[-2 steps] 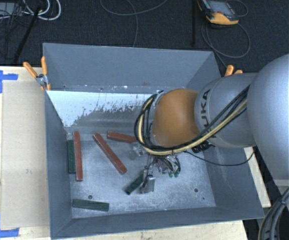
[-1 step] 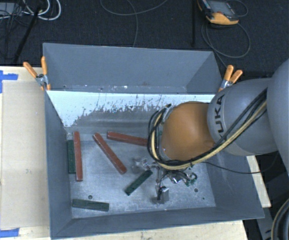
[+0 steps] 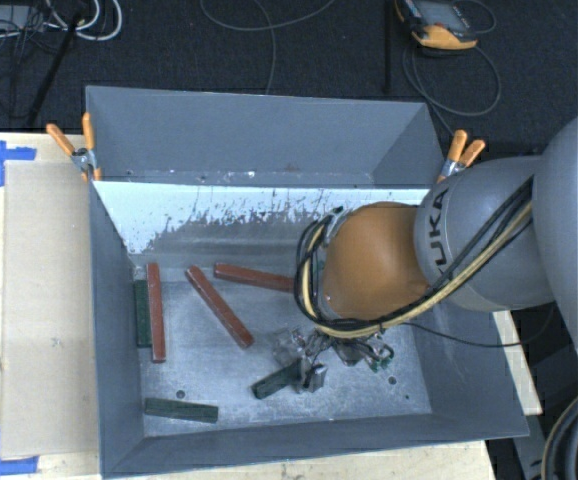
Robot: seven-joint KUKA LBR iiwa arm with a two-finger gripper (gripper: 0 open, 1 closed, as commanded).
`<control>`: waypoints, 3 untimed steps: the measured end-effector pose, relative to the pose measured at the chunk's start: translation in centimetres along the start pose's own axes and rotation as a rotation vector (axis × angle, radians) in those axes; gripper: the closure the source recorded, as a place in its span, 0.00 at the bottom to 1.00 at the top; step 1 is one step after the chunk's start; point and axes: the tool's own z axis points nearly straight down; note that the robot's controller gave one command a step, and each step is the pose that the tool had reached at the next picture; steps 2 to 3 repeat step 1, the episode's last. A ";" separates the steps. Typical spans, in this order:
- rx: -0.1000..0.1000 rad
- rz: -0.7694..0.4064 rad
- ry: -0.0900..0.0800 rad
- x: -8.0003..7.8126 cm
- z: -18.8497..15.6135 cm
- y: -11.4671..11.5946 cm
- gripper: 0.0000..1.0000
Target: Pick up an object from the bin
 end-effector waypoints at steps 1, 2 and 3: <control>0.004 -0.035 -0.009 0.8 -14.8 0.8 1.00; 0.004 -0.035 -0.009 0.8 -14.8 0.8 1.00; 0.004 -0.035 -0.009 0.8 -14.8 0.8 1.00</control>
Offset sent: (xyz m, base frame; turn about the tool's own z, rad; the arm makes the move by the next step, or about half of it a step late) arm -0.0120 0.0025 0.1438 -0.0371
